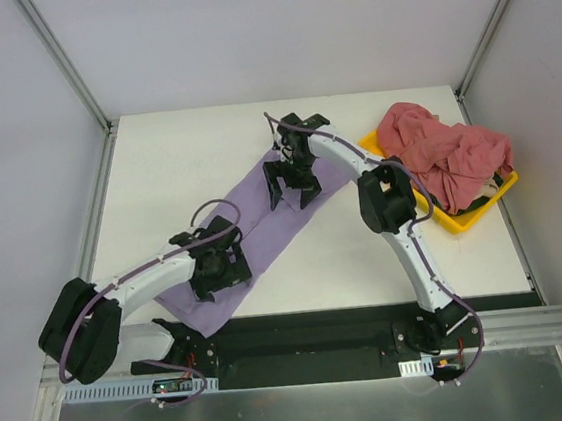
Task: Fold and stack the t-shirts
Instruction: Rotate the tshirt 90 degrees
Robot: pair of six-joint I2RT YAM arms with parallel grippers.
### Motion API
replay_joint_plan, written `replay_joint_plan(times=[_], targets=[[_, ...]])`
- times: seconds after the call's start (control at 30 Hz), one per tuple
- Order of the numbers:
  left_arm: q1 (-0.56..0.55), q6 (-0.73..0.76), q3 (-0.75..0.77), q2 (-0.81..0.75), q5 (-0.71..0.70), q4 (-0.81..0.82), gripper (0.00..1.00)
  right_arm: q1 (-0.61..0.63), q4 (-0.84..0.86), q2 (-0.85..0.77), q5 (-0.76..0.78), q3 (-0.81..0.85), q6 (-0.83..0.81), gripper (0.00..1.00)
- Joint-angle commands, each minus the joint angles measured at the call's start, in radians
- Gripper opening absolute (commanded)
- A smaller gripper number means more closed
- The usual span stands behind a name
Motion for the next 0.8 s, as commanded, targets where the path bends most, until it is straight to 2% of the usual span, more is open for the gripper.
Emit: replay_joint_plan(times=[0.0, 0.1, 0.2, 0.47, 0.6, 0.7, 0.77], targets=[[-0.143, -0.122, 0.043, 0.090, 0.114, 0.053, 0.99, -0.036, -0.145, 0.095, -0.086, 0.187, -0.035, 0.96], [-0.217, -0.122, 0.130, 0.182, 0.114, 0.061, 0.99, -0.070, -0.145, 0.146, -0.135, 0.266, -0.020, 0.96], [-0.265, -0.106, 0.236, 0.274, 0.129, 0.070, 0.99, -0.092, -0.112, 0.155, -0.172, 0.268, 0.005, 0.96], [-0.345, -0.033, 0.437, 0.417, 0.172, 0.091, 0.99, -0.144, -0.001, 0.131, -0.126, 0.298, 0.054, 0.96], [-0.352, -0.017, 0.466, 0.447, 0.189, 0.096, 0.99, -0.182, 0.081, 0.154, -0.161, 0.318, 0.089, 0.96], [-0.355, 0.014, 0.485, 0.438, 0.203, 0.098, 0.99, -0.201, 0.057, 0.166, -0.197, 0.360, 0.071, 0.96], [-0.357, 0.052, 0.494, 0.394, 0.179, 0.096, 0.99, -0.207, 0.062, 0.122, -0.197, 0.322, 0.044, 0.96]])
